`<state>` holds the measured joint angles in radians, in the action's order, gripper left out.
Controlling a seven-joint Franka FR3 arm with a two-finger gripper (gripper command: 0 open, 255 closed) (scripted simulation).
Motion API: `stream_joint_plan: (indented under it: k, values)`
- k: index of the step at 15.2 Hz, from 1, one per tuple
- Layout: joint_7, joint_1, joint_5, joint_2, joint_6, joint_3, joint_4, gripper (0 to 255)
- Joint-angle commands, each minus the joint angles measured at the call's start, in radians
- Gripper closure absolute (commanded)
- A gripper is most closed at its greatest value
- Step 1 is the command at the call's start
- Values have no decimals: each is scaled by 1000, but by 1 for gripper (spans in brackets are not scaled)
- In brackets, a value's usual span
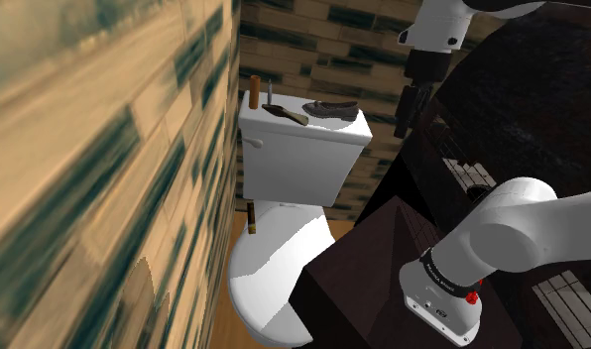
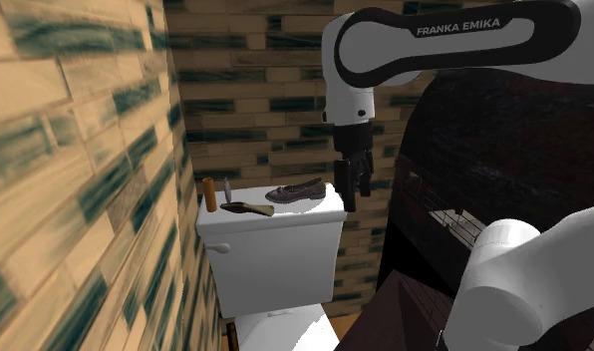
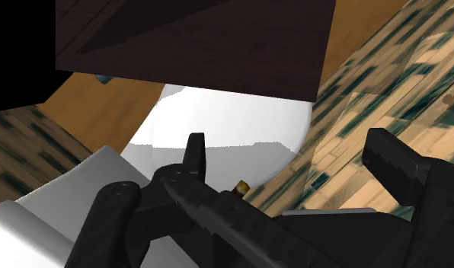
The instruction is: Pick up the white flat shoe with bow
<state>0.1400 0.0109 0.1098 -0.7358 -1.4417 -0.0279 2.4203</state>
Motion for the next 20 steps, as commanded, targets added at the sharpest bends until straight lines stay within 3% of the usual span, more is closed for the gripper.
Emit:
stream_joint_plan:
  k: [1, 11, 20]
  values:
    - [0, 0, 0, 0, 0, 0, 0, 0]
    - [259, -30, -174, 285, -187, 115, -97, 0]
    - [457, -52, -260, 587, -323, 184, -290, 0]
